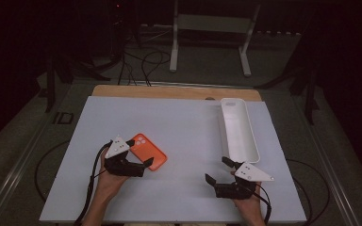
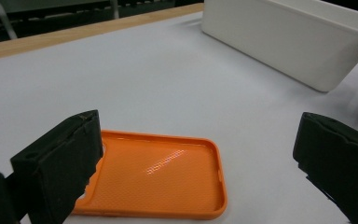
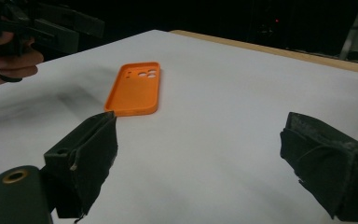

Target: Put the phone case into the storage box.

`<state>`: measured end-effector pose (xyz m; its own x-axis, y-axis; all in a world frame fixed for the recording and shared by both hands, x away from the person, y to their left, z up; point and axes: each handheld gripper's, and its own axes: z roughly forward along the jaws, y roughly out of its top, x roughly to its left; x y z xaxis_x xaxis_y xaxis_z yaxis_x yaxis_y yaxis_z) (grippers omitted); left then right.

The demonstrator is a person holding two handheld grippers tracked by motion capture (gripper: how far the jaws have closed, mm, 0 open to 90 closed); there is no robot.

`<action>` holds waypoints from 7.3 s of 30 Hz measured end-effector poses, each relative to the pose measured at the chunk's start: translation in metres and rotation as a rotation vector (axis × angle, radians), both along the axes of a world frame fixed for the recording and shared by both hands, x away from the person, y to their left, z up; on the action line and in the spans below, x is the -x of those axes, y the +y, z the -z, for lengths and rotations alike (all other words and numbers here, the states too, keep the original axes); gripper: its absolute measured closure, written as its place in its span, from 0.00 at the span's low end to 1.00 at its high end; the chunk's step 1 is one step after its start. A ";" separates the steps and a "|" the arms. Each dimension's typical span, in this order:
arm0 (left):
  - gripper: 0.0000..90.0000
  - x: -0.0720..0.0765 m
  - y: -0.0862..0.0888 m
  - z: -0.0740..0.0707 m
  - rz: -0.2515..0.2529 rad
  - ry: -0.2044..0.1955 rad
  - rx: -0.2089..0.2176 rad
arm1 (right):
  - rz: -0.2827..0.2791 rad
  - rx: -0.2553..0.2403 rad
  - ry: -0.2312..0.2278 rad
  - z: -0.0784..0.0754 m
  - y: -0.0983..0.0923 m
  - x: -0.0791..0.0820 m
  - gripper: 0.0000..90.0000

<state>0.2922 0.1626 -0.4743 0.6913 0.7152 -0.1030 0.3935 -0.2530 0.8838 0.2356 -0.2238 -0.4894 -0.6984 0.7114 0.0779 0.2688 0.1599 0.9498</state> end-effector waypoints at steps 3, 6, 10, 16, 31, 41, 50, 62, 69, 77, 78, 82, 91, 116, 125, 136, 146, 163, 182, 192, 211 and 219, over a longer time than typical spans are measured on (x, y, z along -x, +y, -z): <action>0.03 -0.002 -0.002 0.002 0.008 0.010 -0.002 | -0.002 0.002 0.002 0.000 0.000 0.000 0.12; 0.04 -0.004 -0.004 0.004 0.014 0.021 -0.004 | -0.003 0.003 0.000 0.000 0.000 0.000 0.12; 0.07 -0.006 -0.007 0.006 0.010 0.033 -0.010 | -0.001 0.005 0.000 0.000 0.000 0.000 0.12; 0.15 -0.007 -0.014 0.010 0.009 0.042 -0.033 | 0.004 0.006 -0.001 0.000 -0.001 0.000 0.12; 0.76 -0.009 -0.027 0.023 0.048 0.113 -0.102 | 0.007 0.010 -0.001 -0.001 -0.001 0.001 0.12; 1.00 -0.008 -0.035 0.033 0.064 0.149 -0.170 | 0.008 0.013 -0.005 -0.001 -0.002 0.001 0.12; 1.00 -0.007 -0.038 0.044 0.063 0.191 -0.198 | 0.011 0.016 -0.003 -0.001 -0.002 0.001 0.12; 1.00 -0.001 -0.031 0.046 0.032 0.215 -0.223 | 0.012 0.023 -0.008 -0.001 -0.003 0.001 0.12; 1.00 0.008 -0.017 0.043 0.016 0.221 -0.254 | 0.017 0.026 -0.008 -0.001 -0.004 0.001 0.12; 1.00 0.014 0.005 0.041 -0.034 0.212 -0.285 | 0.017 0.029 -0.008 -0.001 -0.003 0.001 0.12; 1.00 0.014 0.008 0.041 -0.049 0.210 -0.287 | 0.017 0.028 -0.009 -0.001 -0.004 0.001 0.12; 1.00 0.012 0.023 0.041 -0.117 0.211 -0.287 | 0.017 0.029 -0.009 0.000 -0.004 0.001 0.12; 1.00 -0.003 0.051 0.044 -0.282 0.208 -0.261 | 0.016 0.030 -0.013 0.000 -0.004 0.001 0.12; 0.69 0.010 0.058 0.028 -0.253 0.072 -0.082 | 0.014 0.034 -0.017 0.000 -0.005 0.000 0.12; 0.47 0.029 0.071 0.008 -0.224 -0.051 0.065 | 0.016 0.036 -0.022 -0.001 -0.007 0.000 0.12; 0.19 0.050 0.084 -0.001 -0.199 -0.098 0.066 | 0.024 0.028 -0.025 -0.002 -0.010 0.000 0.12; 0.03 0.064 0.081 -0.001 -0.154 -0.064 -0.008 | 0.026 0.020 -0.027 -0.003 -0.011 0.001 0.12; 0.00 0.062 0.078 -0.001 -0.133 -0.035 -0.064 | 0.024 0.019 -0.038 -0.003 -0.011 0.002 0.12; 0.00 0.027 0.068 0.008 -0.110 0.105 -0.156 | 0.035 0.009 -0.029 -0.003 -0.009 0.003 0.12; 0.00 0.010 0.057 0.019 -0.106 0.180 -0.219 | 0.033 0.010 -0.030 -0.003 -0.008 0.003 0.12; 0.04 -0.003 0.047 0.040 -0.092 0.264 -0.320 | 0.030 0.015 -0.029 -0.002 -0.008 0.003 0.12; 0.05 -0.006 0.044 0.045 -0.089 0.290 -0.336 | 0.030 0.015 -0.028 -0.002 -0.008 0.002 0.12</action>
